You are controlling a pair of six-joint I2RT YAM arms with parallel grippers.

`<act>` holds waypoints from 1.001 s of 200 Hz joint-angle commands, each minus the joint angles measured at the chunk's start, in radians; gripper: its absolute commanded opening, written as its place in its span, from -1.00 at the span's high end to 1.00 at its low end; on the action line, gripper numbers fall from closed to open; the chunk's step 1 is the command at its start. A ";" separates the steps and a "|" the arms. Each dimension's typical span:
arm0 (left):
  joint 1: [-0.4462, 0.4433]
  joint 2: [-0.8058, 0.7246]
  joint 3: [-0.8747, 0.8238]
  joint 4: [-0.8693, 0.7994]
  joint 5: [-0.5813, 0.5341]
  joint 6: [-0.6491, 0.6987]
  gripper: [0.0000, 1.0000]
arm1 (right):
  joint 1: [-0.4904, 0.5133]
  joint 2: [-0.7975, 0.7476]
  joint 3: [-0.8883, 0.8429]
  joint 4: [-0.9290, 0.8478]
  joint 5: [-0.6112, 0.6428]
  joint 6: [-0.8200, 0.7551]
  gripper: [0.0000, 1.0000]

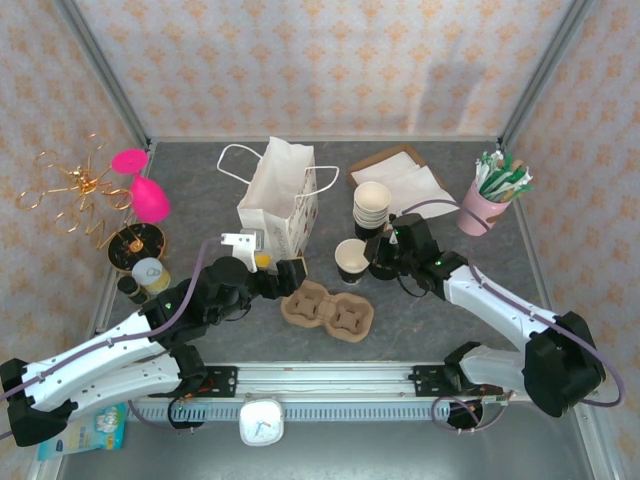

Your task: Pack the takeout coffee

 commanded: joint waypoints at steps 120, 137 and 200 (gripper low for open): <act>-0.005 0.051 0.022 0.047 0.066 0.014 -0.98 | -0.060 0.029 0.244 -0.459 0.238 0.026 -0.24; -0.005 0.045 0.017 0.049 0.065 0.014 -0.98 | -0.066 0.074 0.244 -0.429 0.202 0.028 -0.34; -0.006 0.031 0.009 0.029 0.050 0.013 -0.98 | -0.066 0.189 0.275 -0.384 0.197 0.033 -0.58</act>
